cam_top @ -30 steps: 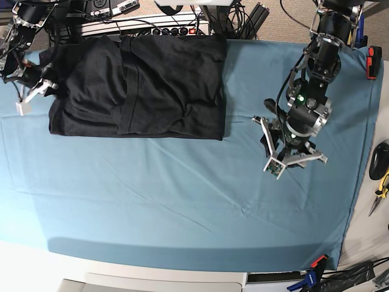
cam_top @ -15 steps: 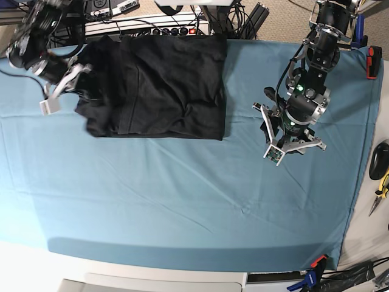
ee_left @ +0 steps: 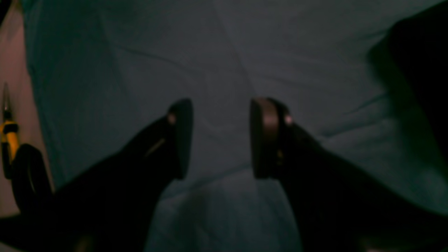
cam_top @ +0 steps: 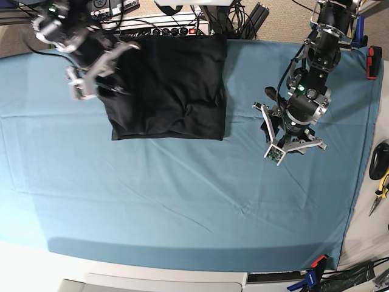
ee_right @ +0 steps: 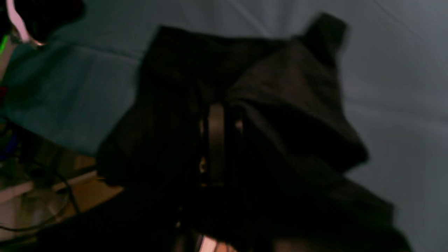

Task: Fold the T-shirt properly
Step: 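Move the right gripper to the folded black shirt's edge and grasp it, then lift and turn the grasped shirt layer over with the right gripper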

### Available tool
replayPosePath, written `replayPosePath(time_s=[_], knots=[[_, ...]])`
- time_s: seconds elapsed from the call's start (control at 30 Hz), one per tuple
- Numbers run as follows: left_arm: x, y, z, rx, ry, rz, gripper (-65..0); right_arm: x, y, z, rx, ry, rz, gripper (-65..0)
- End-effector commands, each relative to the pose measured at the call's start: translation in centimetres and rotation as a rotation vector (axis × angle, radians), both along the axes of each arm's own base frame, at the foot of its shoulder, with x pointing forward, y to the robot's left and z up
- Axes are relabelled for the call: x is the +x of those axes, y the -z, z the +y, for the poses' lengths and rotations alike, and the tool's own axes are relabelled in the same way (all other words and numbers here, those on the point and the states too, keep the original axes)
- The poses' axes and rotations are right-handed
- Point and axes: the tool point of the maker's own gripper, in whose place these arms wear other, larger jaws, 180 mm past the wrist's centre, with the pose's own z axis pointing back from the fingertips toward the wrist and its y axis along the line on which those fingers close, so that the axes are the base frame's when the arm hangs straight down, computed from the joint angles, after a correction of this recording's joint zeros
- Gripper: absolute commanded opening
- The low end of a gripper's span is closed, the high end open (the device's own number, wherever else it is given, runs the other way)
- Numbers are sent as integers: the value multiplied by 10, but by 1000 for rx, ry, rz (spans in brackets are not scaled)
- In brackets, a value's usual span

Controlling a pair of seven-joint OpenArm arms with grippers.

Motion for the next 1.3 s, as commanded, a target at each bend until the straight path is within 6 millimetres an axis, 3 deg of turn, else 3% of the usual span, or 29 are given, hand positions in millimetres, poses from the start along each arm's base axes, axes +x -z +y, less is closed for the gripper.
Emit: replayPosePath(time_s=[0.0,0.2,0.4,0.9,1.23,1.27], knots=[[8,-14,3,8,6,-49,-371,6,-11,12,30,-13,-56,-650],[7,-13,9,25,8,-47,-371,22,-7,56,-11,-53,-83,-650],[7,-13,9,24,9,-47,-371,34,-10,73,-22,-19,-111,-650],[7,-13,9,24,9,-46,-371,54,66,128,81,-133,90,-650],[7,-13,9,23,8,-46,-371,47,76,142,77,-187,137,-650],[7,-13,9,23,9,-46,-371,43,75,146,81,-224,134,-589]])
